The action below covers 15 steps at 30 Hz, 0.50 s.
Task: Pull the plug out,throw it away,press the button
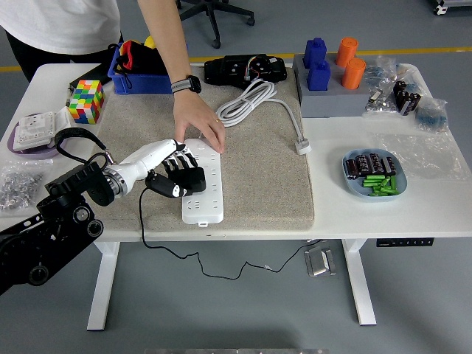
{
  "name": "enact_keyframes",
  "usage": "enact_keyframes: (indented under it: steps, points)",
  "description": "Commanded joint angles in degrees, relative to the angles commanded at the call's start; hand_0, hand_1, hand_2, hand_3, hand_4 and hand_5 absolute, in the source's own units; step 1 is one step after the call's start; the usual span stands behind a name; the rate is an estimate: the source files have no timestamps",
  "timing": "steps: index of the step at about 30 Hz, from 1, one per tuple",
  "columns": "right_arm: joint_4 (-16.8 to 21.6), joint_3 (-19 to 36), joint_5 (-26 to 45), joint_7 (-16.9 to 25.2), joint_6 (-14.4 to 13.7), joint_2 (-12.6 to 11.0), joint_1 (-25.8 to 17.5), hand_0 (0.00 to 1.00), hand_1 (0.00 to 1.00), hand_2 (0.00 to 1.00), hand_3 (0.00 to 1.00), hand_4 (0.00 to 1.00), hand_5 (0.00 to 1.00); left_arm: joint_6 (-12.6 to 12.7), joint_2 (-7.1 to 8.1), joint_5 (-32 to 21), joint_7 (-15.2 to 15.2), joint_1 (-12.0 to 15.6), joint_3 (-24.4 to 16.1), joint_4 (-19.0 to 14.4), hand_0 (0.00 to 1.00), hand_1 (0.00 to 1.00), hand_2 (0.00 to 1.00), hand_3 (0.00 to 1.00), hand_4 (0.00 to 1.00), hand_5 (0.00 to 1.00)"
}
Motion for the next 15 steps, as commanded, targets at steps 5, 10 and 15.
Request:
enact_keyframes:
  steps: [5, 10, 15]
  points:
    - [0.03, -0.21, 0.07, 0.01, -0.02, -0.08, 0.05, 0.767, 0.729, 0.724, 0.713, 0.883, 0.658, 0.26, 0.27, -1.3, -0.5, -0.14, -0.04, -0.41, 0.422, 0.318, 0.317, 0.511, 0.64, 0.002]
    - [0.03, -0.66, 0.12, 0.0, 0.01, -0.18, 0.14, 0.767, 0.729, 0.724, 0.713, 0.883, 0.658, 0.42, 0.51, -2.05, -0.97, 0.01, -1.13, -0.61, 0.421, 0.316, 0.317, 0.509, 0.641, 0.002]
    - [0.05, -1.19, 0.22, 0.01, 0.01, -0.39, 0.17, 0.767, 0.729, 0.724, 0.713, 0.883, 0.658, 1.05, 0.82, -0.98, -1.53, -0.19, -4.38, 2.42, 0.423, 0.315, 0.316, 0.509, 0.64, 0.002]
